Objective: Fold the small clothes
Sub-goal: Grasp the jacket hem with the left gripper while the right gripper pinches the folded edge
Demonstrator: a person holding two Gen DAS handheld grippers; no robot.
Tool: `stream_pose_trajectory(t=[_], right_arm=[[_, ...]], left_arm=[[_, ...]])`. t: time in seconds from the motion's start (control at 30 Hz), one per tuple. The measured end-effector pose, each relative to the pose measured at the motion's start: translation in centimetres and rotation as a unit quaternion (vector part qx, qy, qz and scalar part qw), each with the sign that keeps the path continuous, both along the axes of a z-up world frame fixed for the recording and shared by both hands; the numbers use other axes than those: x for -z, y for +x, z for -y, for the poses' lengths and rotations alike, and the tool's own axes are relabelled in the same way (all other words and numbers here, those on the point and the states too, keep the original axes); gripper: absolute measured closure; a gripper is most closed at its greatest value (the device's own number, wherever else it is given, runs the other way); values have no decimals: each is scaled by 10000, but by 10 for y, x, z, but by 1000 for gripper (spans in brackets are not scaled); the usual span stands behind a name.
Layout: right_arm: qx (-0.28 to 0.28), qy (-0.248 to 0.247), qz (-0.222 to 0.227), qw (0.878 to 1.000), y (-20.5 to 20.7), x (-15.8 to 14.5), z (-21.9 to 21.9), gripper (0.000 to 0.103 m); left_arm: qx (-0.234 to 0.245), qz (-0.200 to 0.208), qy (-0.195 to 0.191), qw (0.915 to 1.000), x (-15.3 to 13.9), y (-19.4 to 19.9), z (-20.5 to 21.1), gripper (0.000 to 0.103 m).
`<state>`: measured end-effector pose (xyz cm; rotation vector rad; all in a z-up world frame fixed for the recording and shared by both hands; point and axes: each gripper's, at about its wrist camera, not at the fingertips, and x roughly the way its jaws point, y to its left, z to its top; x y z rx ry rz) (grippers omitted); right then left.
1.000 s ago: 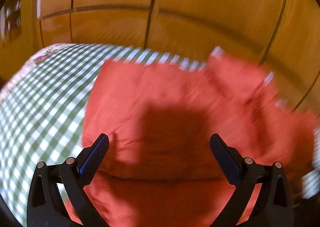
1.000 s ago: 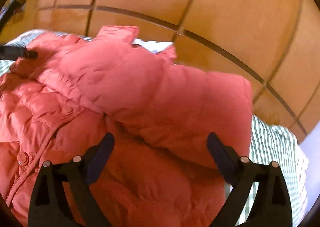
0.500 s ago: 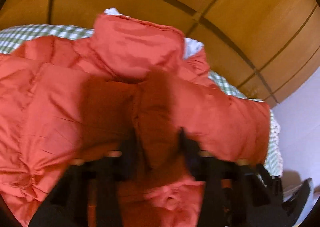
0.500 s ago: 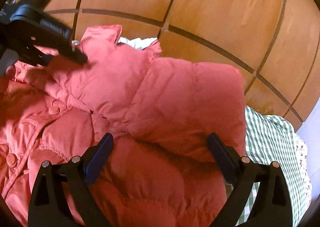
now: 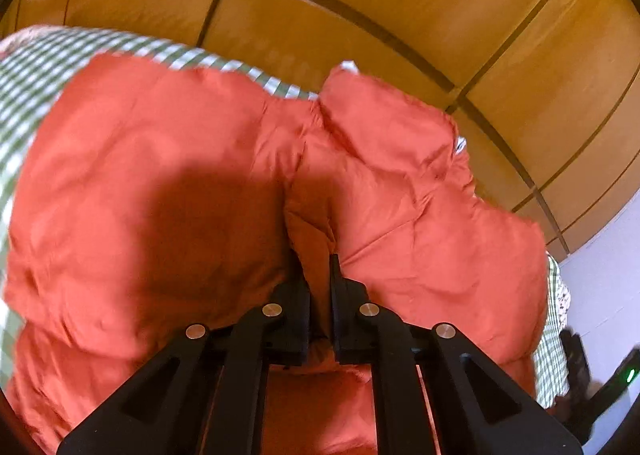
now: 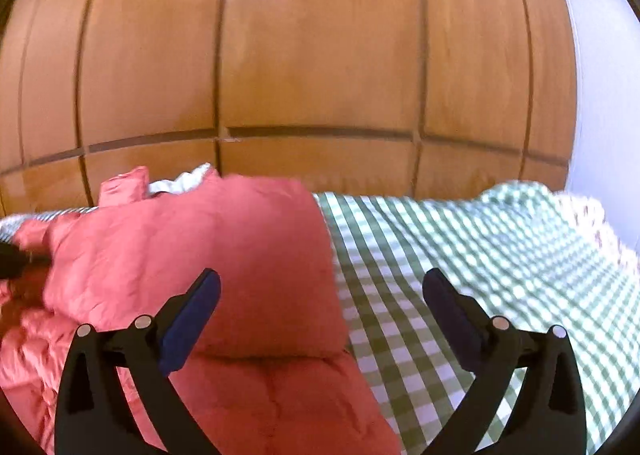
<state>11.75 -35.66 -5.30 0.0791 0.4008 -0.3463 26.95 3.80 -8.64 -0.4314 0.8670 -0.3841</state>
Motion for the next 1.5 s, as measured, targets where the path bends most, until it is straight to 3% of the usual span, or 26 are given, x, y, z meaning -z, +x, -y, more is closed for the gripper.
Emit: stream_pose_trajectory(t=[0.13,0.27,0.4,0.47,0.53,0.63,0.73,0.8,0.9,1.03,1.13,1.2,1.3,1.4,1.5], right_arm=[[299,543,-215,9978,23,-19,35,2],[170,1289,-470,9904,65,-25,60,2],[168,961,-1182,9882,121,-13,58,2],[620,753,-1852,9778,145,10,63,2],[932,778,-2102,9701,149,33,74,2],[1515,737,-2147,9620,140,49,86,2],[1448,1219,-2069,9599,131,56,100,2],[1383,1259,-1990,9620,119,49,104,2],[1393,907,-1523,9743,89,16,90,2],[609,817,-977,9900,47,-12,54,2],[211,587,-1267,9900,49,5,31,2],[602,263,-1679,9836,60,25,28,2],[949,823,-1905,9736,68,46,51,2],[982,691,-1961,9732,69,45,47,2],[933,818,-1924,9734,65,44,49,2]], left_arm=[[10,174,43,9998,5,-9,1,96],[40,158,1,9999,10,-7,-1,96],[38,185,121,9997,12,-9,2,96],[47,179,213,9996,13,-9,3,95],[85,166,258,9995,14,-8,5,94],[180,174,289,9993,15,-6,8,92],[240,171,303,9991,16,-5,9,92],[239,154,253,9993,16,-4,6,92],[234,137,209,9994,17,-4,6,92],[239,137,219,9994,17,-4,6,92],[247,153,271,9992,15,-9,3,92],[260,167,278,9991,15,-10,4,91],[373,223,371,9984,13,-11,10,85],[394,248,607,9971,13,-11,17,85],[395,184,476,9979,13,-9,14,85]])
